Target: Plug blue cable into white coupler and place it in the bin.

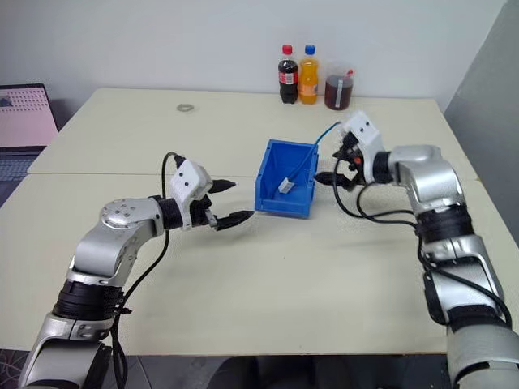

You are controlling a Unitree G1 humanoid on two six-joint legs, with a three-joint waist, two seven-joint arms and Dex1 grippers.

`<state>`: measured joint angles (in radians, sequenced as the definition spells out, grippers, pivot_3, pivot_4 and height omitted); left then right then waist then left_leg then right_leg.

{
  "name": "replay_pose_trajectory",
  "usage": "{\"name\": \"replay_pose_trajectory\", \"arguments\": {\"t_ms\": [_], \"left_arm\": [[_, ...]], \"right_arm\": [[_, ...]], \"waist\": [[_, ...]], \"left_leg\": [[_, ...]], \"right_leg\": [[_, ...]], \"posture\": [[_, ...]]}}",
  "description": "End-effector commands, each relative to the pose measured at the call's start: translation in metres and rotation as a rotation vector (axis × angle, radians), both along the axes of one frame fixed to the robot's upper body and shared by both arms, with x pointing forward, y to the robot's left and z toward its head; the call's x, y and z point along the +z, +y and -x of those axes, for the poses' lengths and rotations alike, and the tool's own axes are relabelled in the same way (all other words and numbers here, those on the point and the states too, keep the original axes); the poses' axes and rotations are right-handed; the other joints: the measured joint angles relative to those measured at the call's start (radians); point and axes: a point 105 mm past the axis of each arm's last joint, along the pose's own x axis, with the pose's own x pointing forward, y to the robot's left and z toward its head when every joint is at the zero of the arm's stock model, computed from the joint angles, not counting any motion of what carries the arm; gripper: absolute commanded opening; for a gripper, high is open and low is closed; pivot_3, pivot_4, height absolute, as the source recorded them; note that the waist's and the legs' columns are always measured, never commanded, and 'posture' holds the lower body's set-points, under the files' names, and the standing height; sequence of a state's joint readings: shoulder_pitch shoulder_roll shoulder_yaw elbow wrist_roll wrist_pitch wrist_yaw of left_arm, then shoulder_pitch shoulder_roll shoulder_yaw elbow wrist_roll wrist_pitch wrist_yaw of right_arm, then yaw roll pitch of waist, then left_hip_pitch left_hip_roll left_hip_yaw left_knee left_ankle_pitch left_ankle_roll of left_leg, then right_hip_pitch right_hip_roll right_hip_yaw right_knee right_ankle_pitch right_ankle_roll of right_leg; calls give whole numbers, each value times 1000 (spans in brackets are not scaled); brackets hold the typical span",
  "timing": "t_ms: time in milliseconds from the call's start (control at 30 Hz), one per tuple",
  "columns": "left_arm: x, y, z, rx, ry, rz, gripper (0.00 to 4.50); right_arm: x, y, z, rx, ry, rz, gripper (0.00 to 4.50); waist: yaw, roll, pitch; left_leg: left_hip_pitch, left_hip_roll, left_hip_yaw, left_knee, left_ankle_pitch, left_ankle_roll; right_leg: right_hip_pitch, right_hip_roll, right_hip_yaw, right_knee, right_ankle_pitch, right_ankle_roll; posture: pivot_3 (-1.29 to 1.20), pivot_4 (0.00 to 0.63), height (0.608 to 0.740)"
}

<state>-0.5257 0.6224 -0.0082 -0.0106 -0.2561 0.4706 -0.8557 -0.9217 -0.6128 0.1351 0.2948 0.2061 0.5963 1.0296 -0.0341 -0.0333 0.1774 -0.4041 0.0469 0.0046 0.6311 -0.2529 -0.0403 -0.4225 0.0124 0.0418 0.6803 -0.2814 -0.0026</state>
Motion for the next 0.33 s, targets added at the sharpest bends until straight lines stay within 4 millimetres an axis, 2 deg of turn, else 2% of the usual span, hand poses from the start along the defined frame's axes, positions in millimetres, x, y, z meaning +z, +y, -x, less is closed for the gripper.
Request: {"name": "replay_pose_trajectory", "arguments": {"t_ms": [33, 167, 333], "left_arm": [[19, 32, -3, 114, -51, 25, 4500], [27, 56, -3, 168, -59, 36, 4500], [38, 60, -2, 141, -72, 47, 4500]], "right_arm": [[31, -3, 32, 71, -152, -83, 4487], [34, -16, 68, 64, -193, -182, 4487], [16, -27, 91, 17, -133, -171, 4487]], "waist": [[0, 0, 0], [4, 0, 0], [5, 0, 0]], "left_leg": [[0, 0, 0, 0, 0, 0], [1, 0, -2, 1, 0, 0], [2, -1, -2, 4, 0, 0]], "right_leg": [[0, 0, 0, 0, 0, 0], [2, 0, -2, 1, 0, 0], [3, 0, -1, 2, 1, 2]], "posture": [[0, 150, 740], [0, 150, 740], [0, 150, 740]]}}
